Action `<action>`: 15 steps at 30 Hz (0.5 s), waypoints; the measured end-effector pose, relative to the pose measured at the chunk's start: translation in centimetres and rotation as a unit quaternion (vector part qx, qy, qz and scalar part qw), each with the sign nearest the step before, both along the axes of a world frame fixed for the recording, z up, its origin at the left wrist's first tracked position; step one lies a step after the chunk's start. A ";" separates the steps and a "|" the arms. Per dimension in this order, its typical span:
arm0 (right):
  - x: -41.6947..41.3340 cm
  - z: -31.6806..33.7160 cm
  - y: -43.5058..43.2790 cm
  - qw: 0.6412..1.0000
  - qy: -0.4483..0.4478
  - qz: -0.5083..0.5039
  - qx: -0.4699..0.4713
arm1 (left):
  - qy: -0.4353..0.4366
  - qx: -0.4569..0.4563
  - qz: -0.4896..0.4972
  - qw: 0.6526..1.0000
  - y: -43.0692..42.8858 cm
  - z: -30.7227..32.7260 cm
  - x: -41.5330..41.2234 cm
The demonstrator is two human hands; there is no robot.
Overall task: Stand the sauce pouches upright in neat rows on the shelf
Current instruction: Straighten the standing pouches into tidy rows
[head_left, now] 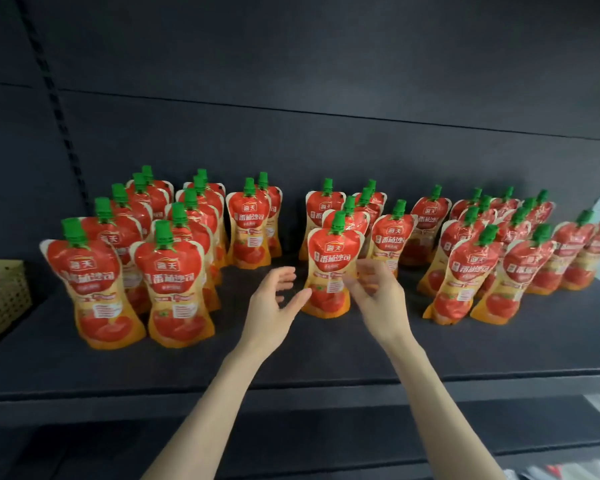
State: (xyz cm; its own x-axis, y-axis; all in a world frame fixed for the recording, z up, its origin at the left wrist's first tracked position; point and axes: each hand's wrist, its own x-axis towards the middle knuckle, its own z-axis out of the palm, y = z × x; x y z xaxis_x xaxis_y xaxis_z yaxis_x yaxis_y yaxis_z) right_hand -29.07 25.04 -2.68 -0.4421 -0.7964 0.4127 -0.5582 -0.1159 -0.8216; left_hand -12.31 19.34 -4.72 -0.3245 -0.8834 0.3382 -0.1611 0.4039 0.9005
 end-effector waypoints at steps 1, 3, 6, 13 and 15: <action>-0.9 -0.3 -0.5 1.000 -0.014 0.022 0.008 | -0.005 0.015 -0.012 1.000 -0.5 -0.2 -1.2; -2.4 -0.7 -1.5 0.997 -0.039 0.064 0.022 | -0.002 0.039 -0.035 0.999 -1.1 -0.5 -3.1; -3.8 -1.3 -2.7 0.991 -0.034 0.123 0.034 | 0.021 0.065 -0.044 0.997 -1.7 -1.0 -4.7; -3.3 -2.4 -5.1 0.997 -0.040 0.056 -0.015 | 0.042 0.048 0.050 0.997 -3.3 -2.0 -2.4; -3.2 -3.0 -5.8 0.999 -0.026 0.015 -0.030 | 0.038 0.043 0.073 0.996 -4.1 -2.1 -1.4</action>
State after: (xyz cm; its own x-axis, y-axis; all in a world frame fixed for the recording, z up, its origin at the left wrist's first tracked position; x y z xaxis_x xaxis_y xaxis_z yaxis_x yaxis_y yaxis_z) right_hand -32.25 19.26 -5.65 -0.4406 -0.7845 0.4364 -0.5101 -0.1812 -0.8408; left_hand -13.71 15.22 -6.83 -0.1673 -0.9457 0.2787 -0.1414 0.3028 0.9425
